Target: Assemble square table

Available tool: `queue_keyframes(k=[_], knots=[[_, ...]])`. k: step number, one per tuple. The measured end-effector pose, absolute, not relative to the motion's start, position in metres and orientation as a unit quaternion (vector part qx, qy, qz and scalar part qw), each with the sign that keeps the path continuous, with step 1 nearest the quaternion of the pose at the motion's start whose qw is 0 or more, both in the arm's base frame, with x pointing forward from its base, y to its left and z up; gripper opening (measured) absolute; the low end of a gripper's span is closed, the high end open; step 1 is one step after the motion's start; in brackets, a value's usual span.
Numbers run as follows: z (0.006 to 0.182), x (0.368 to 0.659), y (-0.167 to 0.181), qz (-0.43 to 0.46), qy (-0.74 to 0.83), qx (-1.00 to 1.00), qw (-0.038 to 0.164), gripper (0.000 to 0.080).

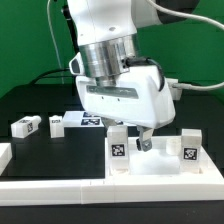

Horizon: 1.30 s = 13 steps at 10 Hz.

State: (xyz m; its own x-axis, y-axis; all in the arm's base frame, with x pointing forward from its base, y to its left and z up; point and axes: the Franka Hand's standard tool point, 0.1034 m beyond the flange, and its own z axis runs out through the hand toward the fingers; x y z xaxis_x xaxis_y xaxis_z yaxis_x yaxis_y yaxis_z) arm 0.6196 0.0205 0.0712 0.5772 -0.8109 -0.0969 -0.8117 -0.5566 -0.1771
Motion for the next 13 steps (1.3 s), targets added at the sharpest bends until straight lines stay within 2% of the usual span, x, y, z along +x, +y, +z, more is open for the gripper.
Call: queue_keyframes(k=[1, 4, 6, 8, 9, 10, 13], knots=[[0.071, 0.620, 0.020, -0.001, 0.437, -0.894, 0.101, 0.0649], [0.075, 0.621, 0.015, -0.023, 0.244, -0.967, 0.074, 0.0649], [0.075, 0.623, 0.014, -0.028, 0.190, -0.979, 0.073, 0.0649], [0.074, 0.623, 0.014, -0.027, 0.209, -0.975, 0.074, 0.0402], [0.073, 0.622, 0.010, -0.026, 0.211, -0.974, 0.071, 0.0402], [0.072, 0.621, 0.007, -0.021, 0.268, -0.961, 0.072, 0.0301], [0.073, 0.622, 0.005, -0.009, 0.426, -0.901, 0.076, 0.0296]])
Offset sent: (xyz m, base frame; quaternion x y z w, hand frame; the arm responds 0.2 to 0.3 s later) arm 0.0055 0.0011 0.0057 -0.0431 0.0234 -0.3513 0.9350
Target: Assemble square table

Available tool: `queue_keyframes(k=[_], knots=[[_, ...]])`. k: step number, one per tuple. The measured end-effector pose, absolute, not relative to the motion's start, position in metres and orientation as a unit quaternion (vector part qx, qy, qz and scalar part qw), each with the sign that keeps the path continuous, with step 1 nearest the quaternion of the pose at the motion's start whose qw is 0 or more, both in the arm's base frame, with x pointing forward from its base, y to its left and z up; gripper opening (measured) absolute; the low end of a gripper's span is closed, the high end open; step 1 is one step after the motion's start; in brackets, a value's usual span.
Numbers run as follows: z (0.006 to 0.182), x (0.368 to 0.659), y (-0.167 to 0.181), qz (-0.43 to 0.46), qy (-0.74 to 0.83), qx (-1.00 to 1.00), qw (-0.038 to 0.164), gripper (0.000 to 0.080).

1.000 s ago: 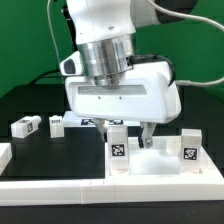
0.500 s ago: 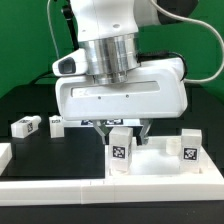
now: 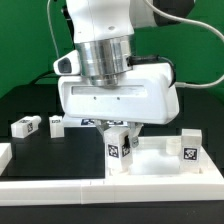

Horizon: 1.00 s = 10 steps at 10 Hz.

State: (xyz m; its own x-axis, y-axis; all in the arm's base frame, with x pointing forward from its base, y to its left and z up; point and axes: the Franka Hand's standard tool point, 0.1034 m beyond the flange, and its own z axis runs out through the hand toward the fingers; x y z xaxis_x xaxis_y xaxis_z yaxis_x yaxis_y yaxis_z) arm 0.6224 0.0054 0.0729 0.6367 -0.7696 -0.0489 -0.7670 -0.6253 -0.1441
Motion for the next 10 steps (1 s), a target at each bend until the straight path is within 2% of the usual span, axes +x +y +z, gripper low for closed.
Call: queue_keyframes(k=[1, 3, 5, 6, 7, 8, 9, 10], knots=[[0.072, 0.623, 0.004, 0.001, 0.527, -0.846, 0.079, 0.0296], [0.068, 0.623, 0.006, 0.026, 0.664, -0.740, 0.106, 0.0293], [0.068, 0.623, 0.005, 0.029, 0.671, -0.732, 0.111, 0.0293], [0.068, 0.623, 0.005, 0.028, 0.661, -0.742, 0.111, 0.0380], [0.068, 0.622, 0.006, 0.022, 0.630, -0.769, 0.107, 0.0380], [0.069, 0.622, 0.010, 0.014, 0.573, -0.813, 0.101, 0.0572], [0.071, 0.621, 0.015, 0.007, 0.506, -0.858, 0.091, 0.0572], [0.071, 0.618, 0.019, 0.008, 0.439, -0.894, 0.085, 0.0634]])
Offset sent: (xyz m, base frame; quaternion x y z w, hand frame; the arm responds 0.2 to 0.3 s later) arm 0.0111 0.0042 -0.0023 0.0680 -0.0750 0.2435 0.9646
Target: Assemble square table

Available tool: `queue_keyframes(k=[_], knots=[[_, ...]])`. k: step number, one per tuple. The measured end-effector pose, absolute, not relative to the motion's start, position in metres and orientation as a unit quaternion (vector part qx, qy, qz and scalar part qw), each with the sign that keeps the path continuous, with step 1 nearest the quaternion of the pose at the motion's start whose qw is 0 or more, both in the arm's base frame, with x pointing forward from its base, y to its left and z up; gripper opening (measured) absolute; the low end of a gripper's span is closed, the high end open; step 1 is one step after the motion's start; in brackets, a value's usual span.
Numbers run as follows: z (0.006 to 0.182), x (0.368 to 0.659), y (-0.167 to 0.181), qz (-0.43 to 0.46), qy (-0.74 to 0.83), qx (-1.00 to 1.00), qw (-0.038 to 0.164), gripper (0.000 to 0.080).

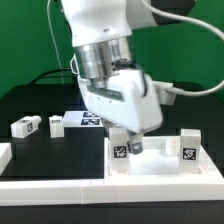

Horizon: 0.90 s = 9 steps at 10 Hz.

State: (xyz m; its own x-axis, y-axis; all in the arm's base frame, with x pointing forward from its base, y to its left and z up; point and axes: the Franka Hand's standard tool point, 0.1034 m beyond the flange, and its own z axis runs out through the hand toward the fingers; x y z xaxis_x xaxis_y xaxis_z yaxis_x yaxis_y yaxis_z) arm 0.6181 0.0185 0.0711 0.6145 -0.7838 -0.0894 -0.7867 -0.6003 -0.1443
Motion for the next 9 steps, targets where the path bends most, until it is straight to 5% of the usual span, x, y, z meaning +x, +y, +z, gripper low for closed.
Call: queue_keyframes(k=[7, 9], knots=[[0.0752, 0.6210, 0.0114, -0.005, 0.148, -0.987, 0.068, 0.0649], [0.0744, 0.6204, 0.0111, -0.003, 0.169, -0.983, 0.068, 0.0649]])
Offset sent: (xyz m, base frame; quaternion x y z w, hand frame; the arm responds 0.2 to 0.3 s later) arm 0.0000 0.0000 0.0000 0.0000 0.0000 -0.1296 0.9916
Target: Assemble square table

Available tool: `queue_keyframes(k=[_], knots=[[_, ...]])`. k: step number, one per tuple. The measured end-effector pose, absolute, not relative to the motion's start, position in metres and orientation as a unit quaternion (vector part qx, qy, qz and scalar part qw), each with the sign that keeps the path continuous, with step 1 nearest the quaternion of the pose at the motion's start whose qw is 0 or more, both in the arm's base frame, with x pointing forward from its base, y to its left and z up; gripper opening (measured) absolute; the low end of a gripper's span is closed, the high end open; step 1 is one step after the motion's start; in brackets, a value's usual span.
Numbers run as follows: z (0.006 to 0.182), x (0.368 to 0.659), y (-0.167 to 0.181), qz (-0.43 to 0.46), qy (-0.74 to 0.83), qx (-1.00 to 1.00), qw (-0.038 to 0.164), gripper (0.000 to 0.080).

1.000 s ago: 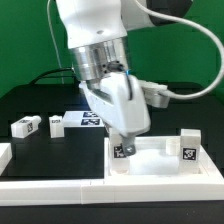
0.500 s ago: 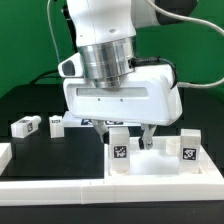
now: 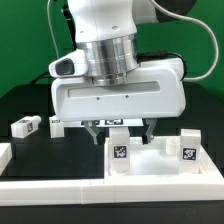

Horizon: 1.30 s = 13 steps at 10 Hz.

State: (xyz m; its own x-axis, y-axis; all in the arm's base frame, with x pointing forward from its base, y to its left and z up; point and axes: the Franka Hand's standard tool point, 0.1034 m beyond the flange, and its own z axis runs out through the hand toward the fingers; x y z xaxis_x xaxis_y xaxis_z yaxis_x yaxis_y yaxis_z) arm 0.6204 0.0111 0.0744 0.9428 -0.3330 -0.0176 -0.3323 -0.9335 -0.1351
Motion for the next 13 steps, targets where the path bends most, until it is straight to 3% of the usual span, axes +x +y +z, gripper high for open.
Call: queue_keyframes(k=[1, 2, 3, 4, 8, 10, 13], knots=[[0.0742, 0.6203, 0.0110, -0.003, 0.168, -0.983, 0.068, 0.0517], [0.0740, 0.6202, 0.0114, 0.000, 0.207, -0.976, 0.069, 0.0517], [0.0737, 0.6200, 0.0115, 0.003, 0.247, -0.967, 0.068, 0.0350], [0.0724, 0.6183, 0.0082, 0.007, 0.280, -0.958, 0.066, 0.0294], [0.0722, 0.6208, 0.0053, 0.030, 0.522, -0.849, 0.068, 0.0294], [0.0709, 0.6245, 0.0083, 0.059, 0.654, -0.749, 0.088, 0.0294], [0.0705, 0.6243, 0.0091, 0.062, 0.659, -0.744, 0.093, 0.0302]])
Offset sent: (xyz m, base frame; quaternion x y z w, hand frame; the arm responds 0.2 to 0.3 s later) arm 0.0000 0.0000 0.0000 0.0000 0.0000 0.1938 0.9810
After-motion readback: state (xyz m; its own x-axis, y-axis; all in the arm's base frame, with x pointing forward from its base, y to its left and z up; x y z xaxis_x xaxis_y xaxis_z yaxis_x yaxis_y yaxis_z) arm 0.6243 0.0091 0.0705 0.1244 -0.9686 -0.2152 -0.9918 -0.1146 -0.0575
